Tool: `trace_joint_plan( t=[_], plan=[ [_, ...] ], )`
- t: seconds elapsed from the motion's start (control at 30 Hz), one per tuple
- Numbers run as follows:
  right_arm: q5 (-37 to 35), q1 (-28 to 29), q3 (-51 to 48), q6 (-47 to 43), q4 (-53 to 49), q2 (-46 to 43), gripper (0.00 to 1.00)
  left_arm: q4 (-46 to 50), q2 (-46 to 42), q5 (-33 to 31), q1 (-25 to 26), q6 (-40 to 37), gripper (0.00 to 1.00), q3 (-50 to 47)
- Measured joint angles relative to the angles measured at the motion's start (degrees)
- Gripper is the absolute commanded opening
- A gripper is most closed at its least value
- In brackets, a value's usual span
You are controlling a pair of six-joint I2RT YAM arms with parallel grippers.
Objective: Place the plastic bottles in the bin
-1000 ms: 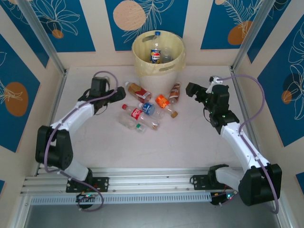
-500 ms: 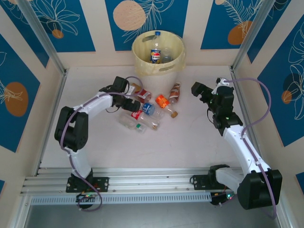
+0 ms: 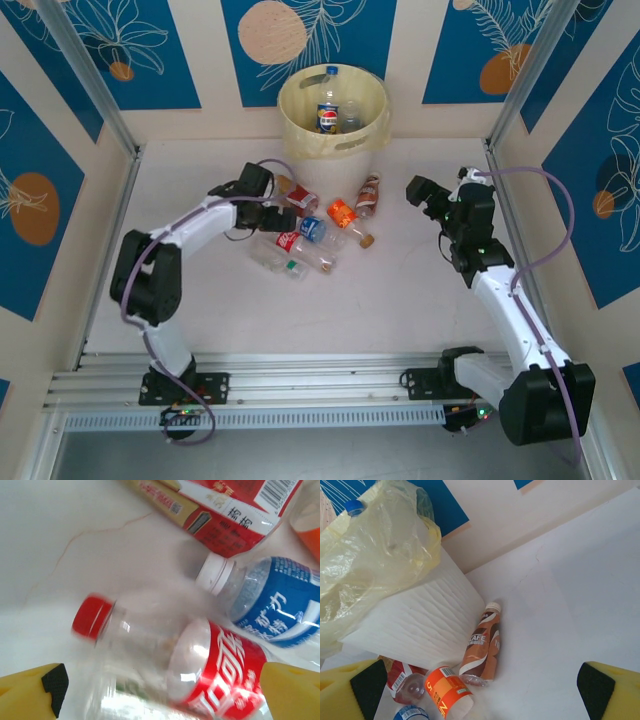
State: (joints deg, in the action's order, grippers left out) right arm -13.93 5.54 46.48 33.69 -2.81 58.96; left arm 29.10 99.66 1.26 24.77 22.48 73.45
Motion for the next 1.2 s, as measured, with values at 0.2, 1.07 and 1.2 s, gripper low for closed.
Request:
trace_joint_plan(
  t=[0.2, 1.07, 1.2],
  plan=[
    [-0.22, -0.15, -0.85, 0.44, 0.44, -0.24, 1.0, 4.17, -8.83, -3.34, 2.49, 17.81, 1.0, -5.57],
    [-0.87, -0.63, -0.98, 1.22, -1.11, -2.49, 1.0, 3.54, 2.89, -6.91, 4.87, 36.35, 0.59, -10.82],
    [-0.87, -0.7, -0.98, 1.2, -1.11, -2.49, 1.0, -0.61, 0.76, -7.37, 4.87, 33.83, 0.55, -13.44]
  ],
)
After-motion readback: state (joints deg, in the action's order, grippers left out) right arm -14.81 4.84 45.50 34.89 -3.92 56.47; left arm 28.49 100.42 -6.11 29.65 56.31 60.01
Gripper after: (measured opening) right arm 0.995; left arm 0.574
